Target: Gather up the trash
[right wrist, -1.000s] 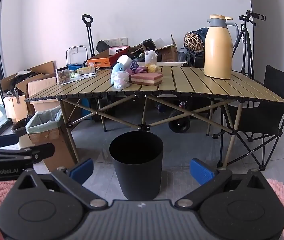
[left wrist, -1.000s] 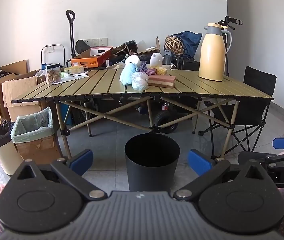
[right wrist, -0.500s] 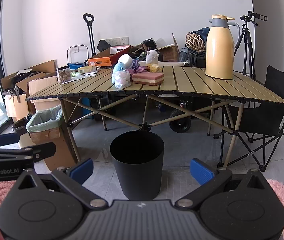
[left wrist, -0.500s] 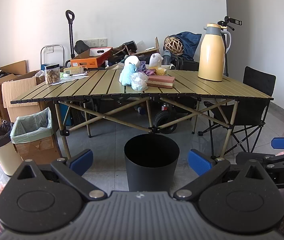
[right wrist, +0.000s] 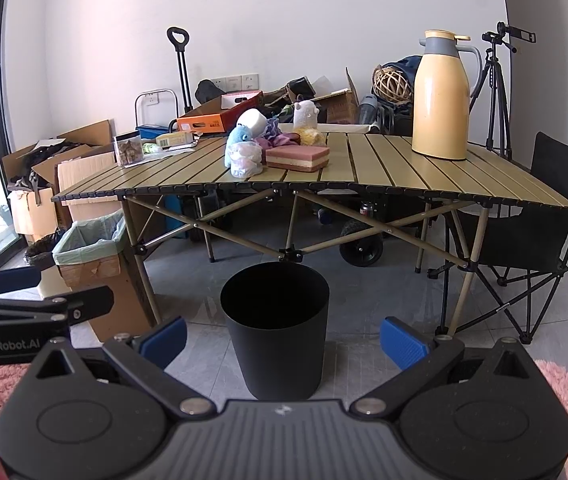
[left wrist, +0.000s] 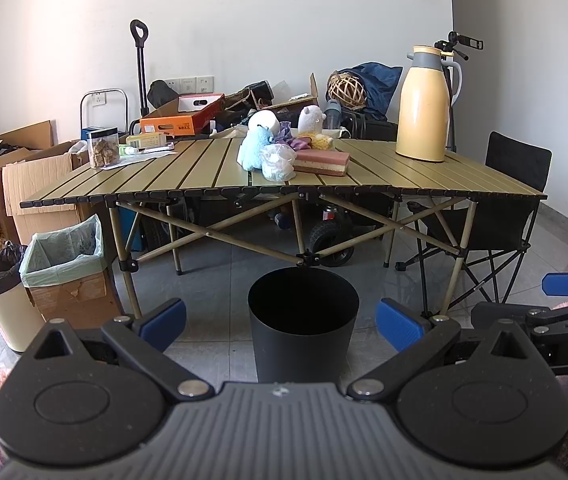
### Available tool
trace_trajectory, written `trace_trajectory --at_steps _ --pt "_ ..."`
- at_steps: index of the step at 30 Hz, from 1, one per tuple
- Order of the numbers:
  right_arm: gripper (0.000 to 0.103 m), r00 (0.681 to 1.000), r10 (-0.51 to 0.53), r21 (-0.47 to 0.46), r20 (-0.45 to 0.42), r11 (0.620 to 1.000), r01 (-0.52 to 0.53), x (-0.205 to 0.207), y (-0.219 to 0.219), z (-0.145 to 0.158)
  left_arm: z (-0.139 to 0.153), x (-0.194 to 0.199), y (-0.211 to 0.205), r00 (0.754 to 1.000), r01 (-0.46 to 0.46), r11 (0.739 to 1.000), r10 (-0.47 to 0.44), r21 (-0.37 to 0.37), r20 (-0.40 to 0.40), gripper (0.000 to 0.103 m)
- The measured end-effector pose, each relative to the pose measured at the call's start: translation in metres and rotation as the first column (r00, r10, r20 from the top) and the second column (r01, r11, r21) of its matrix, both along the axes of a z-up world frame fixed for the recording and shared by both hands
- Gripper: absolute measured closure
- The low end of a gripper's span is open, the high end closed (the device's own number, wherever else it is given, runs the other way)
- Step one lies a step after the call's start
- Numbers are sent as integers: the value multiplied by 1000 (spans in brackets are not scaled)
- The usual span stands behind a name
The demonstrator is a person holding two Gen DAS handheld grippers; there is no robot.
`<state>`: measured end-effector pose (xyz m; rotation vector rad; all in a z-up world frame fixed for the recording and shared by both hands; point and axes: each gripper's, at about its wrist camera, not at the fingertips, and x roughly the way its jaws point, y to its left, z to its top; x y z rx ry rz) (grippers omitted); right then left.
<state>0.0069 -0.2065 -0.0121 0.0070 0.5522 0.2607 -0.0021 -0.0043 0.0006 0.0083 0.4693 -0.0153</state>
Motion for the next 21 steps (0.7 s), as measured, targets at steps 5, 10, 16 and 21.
trace_trajectory --at_steps 5,10,16,21 --pt "0 1000 3 0 1 1000 -3 1 -1 0 0 0 0 1000 -1 1000 1 0 0 0" --pt "0 1000 2 0 1 1000 -2 1 0 0 0 0 0 1000 0 1000 0 0 1 0" --pt "0 1000 0 2 5 1000 0 0 -1 1 0 0 0 1000 -1 1000 1 0 -1 0" --pt "0 1000 0 1 9 1000 0 -1 -1 1 -1 2 0 1000 0 1000 0 1 -3 0"
